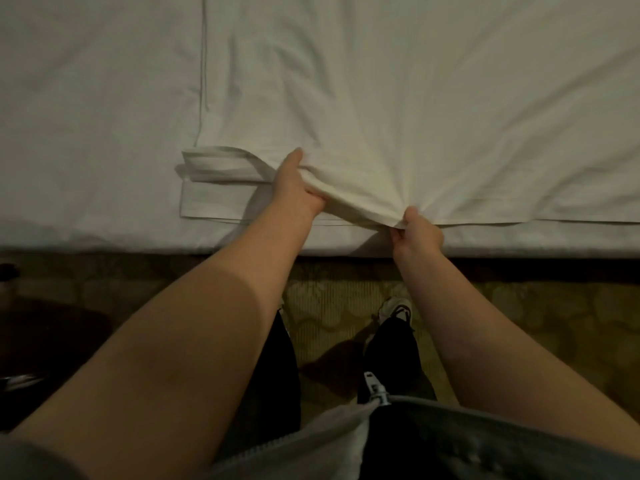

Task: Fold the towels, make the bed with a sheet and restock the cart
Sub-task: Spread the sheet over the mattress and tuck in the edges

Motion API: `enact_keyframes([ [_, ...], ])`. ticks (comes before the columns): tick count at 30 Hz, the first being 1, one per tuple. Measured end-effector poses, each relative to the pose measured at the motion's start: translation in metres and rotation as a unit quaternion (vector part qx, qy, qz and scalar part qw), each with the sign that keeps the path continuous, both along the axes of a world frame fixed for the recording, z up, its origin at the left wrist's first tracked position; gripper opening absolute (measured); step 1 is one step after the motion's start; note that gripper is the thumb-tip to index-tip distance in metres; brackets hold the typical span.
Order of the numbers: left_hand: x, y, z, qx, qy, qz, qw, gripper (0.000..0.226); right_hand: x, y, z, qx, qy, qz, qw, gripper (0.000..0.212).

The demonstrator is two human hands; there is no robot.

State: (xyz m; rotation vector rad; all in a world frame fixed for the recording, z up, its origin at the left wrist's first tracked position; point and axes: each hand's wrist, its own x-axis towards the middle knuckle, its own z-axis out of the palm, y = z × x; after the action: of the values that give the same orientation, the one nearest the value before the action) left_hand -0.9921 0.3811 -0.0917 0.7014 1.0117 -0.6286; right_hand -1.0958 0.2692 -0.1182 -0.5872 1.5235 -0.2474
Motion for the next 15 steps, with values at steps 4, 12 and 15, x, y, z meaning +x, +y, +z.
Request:
enact_keyframes([
  [4,-0.012,0.031,-0.019,0.106,0.012,0.055,0.993,0.015,-0.001,0.006,0.002,0.058,-0.031,-0.02,0.998,0.02],
  [12,-0.041,0.069,-0.026,0.132,0.016,0.103,0.986,0.016,0.011,0.038,0.004,0.131,-0.092,0.039,0.986,0.015],
  [15,-0.026,0.078,-0.018,0.096,-0.025,0.127,0.987,0.018,0.024,0.054,0.006,0.154,-0.089,0.101,0.979,0.009],
])
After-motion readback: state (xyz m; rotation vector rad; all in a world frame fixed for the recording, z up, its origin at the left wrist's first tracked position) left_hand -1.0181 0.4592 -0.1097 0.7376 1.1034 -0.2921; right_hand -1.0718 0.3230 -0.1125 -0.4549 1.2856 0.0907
